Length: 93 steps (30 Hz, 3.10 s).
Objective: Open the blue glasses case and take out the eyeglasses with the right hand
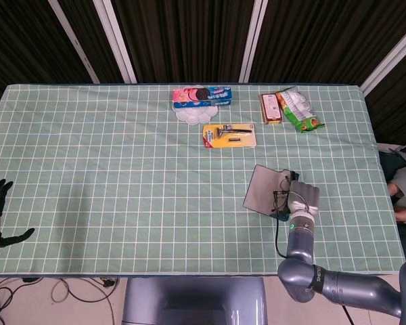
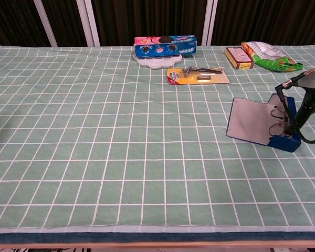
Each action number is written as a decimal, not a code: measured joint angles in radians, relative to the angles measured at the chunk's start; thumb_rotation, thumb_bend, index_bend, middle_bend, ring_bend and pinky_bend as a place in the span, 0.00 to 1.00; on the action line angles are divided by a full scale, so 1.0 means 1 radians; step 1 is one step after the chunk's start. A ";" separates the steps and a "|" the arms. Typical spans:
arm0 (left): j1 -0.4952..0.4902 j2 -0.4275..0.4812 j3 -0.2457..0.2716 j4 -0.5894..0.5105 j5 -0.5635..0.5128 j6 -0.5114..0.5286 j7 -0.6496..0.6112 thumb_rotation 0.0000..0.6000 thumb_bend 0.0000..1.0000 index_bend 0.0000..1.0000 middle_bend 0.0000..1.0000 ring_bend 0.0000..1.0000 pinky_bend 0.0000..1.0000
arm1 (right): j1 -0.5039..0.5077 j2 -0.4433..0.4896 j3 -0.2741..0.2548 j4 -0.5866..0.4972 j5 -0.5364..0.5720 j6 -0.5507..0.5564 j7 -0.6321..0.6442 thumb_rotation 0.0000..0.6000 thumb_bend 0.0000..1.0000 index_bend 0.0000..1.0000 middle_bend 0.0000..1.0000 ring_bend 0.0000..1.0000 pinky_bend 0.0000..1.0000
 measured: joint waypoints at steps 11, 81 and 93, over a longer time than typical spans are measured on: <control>0.000 -0.002 -0.001 -0.001 -0.004 0.000 0.006 1.00 0.02 0.00 0.00 0.00 0.00 | -0.020 -0.006 0.000 0.029 0.021 -0.013 -0.011 1.00 0.22 0.00 0.92 0.95 1.00; 0.003 0.002 -0.006 -0.012 -0.021 -0.004 0.010 1.00 0.02 0.00 0.00 0.00 0.00 | 0.026 0.074 0.160 0.138 0.274 -0.113 -0.096 1.00 0.91 0.22 0.96 0.98 1.00; 0.004 0.005 -0.006 -0.014 -0.019 -0.004 0.004 1.00 0.02 0.00 0.00 0.00 0.00 | 0.049 0.029 0.156 0.165 0.283 -0.127 -0.094 1.00 0.90 0.22 0.96 0.98 1.00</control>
